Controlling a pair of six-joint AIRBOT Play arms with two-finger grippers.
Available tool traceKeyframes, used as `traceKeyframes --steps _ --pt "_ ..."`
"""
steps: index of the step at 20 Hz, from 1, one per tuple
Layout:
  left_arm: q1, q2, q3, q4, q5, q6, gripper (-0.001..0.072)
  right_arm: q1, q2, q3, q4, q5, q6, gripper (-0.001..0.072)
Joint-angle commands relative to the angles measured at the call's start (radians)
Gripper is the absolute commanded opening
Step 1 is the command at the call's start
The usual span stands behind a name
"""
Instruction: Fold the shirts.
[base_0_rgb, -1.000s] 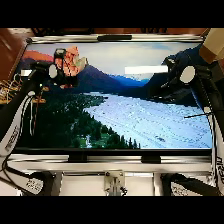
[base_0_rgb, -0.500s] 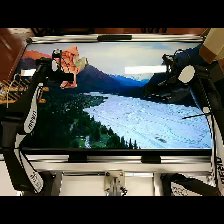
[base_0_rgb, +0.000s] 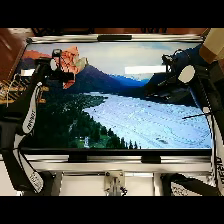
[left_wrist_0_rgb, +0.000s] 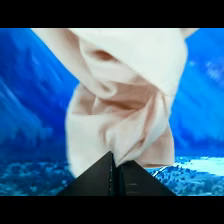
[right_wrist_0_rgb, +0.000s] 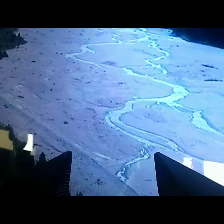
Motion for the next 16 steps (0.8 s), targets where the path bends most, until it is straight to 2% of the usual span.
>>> traceKeyframes --steps 1,4,9,12,16 --pt "-0.039 0.184 0.001 -0.010 0.064 0.014 0.0036 0.000 0.015 0.024 0.001 0.021 -0.008 0.0625" --pt "-0.142 0.463 0.000 -0.009 0.124 0.071 0.0036 0.000 0.112 0.099 -0.041 0.017 -0.016 0.0625" --pt "-0.425 0.808 -0.018 -0.009 0.120 0.053 0.0036 0.000 0.399 0.246 -0.354 0.009 0.030 0.0625" --pt "-0.619 0.878 -0.109 -0.009 0.101 -0.044 0.0036 0.000 0.587 0.275 -0.497 0.002 0.127 0.0625" --pt "-0.786 0.822 -0.315 -0.009 0.090 -0.050 0.0037 0.000 0.730 0.275 -0.475 0.112 0.170 0.0625"
